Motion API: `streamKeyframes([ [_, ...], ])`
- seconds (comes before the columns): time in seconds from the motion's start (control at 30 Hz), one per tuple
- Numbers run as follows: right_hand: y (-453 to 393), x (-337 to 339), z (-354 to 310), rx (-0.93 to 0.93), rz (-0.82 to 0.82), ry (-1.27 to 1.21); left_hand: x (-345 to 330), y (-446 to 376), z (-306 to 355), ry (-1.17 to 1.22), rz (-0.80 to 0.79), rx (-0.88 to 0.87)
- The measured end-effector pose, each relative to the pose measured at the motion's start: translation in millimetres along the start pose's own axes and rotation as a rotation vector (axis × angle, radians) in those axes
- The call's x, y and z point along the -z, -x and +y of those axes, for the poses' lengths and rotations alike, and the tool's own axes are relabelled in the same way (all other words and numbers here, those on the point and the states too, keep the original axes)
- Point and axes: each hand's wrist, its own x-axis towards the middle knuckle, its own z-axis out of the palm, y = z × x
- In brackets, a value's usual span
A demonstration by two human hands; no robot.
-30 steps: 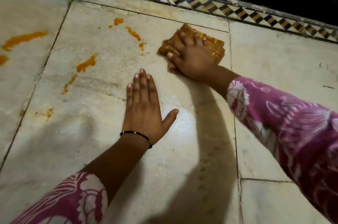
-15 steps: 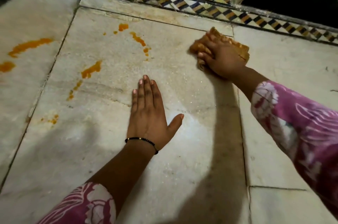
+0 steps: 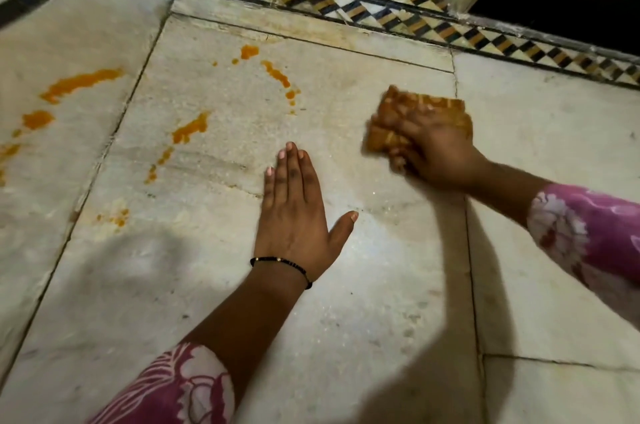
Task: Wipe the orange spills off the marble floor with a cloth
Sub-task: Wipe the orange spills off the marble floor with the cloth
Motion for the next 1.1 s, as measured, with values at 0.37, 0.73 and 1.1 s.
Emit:
streamKeyframes([
  [0.37, -40, -11, -63, 0.104, -0.057, 0.026, 6, 0, -1, 0.016, -0.037, 0.000],
  [0.73, -9, -12, 5, -0.523, 0.085, -0.011, 9, 0, 1, 0.075, -0.089, 0.021],
  [1.1, 90, -25, -59, -0.382, 0.090, 0.018, 9, 1, 1, 0.090, -0.083, 0.008],
])
